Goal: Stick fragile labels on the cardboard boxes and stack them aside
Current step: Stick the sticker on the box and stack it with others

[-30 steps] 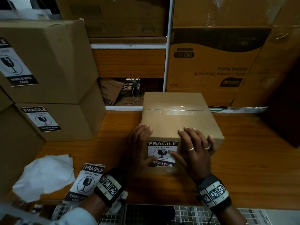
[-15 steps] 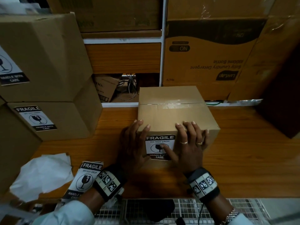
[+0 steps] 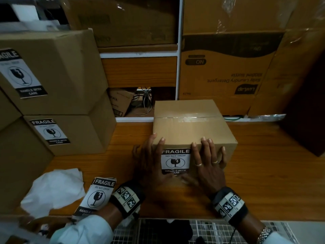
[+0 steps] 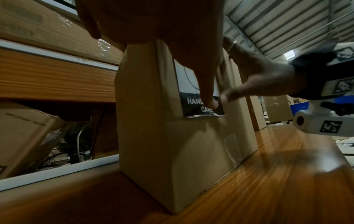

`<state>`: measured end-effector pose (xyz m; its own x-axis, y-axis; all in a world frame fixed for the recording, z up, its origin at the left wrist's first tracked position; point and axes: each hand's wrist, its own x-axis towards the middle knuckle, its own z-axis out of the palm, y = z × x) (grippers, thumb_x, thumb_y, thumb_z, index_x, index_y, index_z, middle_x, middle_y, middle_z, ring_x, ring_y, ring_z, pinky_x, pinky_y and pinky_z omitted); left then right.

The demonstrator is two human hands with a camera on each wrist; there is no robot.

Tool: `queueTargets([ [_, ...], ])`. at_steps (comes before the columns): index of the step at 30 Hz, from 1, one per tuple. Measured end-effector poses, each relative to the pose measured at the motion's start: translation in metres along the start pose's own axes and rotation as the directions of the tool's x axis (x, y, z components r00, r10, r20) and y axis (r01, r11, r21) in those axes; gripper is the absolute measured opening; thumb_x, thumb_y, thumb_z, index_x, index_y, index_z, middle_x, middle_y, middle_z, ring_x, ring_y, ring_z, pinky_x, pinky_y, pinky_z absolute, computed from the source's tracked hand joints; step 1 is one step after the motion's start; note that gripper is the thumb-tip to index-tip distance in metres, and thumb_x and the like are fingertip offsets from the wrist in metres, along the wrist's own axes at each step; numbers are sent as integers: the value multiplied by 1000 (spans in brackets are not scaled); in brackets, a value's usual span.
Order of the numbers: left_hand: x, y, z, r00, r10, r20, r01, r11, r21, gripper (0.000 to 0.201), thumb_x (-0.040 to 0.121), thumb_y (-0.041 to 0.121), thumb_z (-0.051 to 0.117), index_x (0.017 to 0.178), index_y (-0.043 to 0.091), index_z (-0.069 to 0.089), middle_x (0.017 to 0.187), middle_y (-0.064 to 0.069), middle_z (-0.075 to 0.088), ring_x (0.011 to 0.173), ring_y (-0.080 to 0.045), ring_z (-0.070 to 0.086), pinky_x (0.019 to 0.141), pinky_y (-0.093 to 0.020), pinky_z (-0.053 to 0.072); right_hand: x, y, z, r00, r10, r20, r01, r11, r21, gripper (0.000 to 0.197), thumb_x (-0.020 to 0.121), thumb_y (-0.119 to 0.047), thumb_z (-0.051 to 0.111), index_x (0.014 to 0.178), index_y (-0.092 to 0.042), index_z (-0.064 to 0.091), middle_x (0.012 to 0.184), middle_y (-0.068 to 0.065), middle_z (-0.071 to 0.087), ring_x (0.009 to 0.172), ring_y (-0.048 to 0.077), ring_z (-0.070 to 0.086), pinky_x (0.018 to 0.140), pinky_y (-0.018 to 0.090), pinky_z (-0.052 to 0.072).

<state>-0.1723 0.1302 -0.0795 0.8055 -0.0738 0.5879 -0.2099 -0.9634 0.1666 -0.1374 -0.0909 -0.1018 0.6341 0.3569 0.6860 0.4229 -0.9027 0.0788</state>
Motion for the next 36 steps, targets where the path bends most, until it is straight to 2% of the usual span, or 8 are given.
queueTargets([
  [5,1,1,6,999,-6,-44,7,1000,21,130,58,89,66,155,22,13,158,-17,27,138,-39,36,106,-64,31,3,-4,2,995,38,-95,-32,998,60,104,83,-72,55,162,-21,10,164,17,17,159,26,-5,122,56,-1],
  [8,0,-1,9,998,2,-60,2,998,57,141,49,87,75,156,20,11,158,-20,25,138,-40,37,102,-66,37,2,1,5,999,-7,-50,7,1000,-4,131,68,-70,76,164,-20,1,162,20,20,158,29,-7,120,59,1],
  [12,-3,-2,10,999,6,-41,-3,998,59,153,37,76,89,156,19,11,159,-21,24,137,-40,38,100,-65,39,-2,4,6,998,-49,-46,47,998,-45,130,65,-68,76,163,-18,6,161,21,23,154,34,14,120,60,1],
  [17,9,-10,3,981,67,-182,-71,997,-16,92,80,89,37,139,19,42,146,-15,42,127,-31,43,104,-48,30,12,10,-4,993,46,-113,-33,993,110,85,80,-72,60,148,-25,40,148,13,39,137,34,38,110,63,30],
  [20,22,-17,-11,961,72,-266,-102,989,-104,62,84,73,53,122,24,55,126,-8,59,116,-22,50,99,-51,42,29,8,-15,972,189,-142,-125,921,370,58,85,-64,61,127,-25,56,126,7,50,118,31,50,90,65,46],
  [27,37,-19,-25,953,49,-300,-145,940,-308,29,90,42,65,97,15,71,96,2,60,95,-10,52,74,-34,52,41,7,-28,949,269,-166,-186,899,396,44,84,-62,59,102,-25,73,103,3,60,102,26,55,98,50,27],
  [33,29,-35,-35,980,92,-175,-156,902,-403,31,102,26,49,125,19,68,125,4,62,120,-11,55,95,-37,53,33,29,-34,979,171,-107,-104,882,460,30,94,-39,57,123,-33,65,121,1,60,113,30,60,98,63,35],
  [36,15,-37,-42,999,27,-27,-37,839,-543,41,103,27,49,144,30,54,153,19,40,135,3,44,102,-14,46,18,53,-45,975,218,-46,-184,904,386,49,89,-28,71,136,-37,57,143,9,51,134,36,46,107,59,27],
])
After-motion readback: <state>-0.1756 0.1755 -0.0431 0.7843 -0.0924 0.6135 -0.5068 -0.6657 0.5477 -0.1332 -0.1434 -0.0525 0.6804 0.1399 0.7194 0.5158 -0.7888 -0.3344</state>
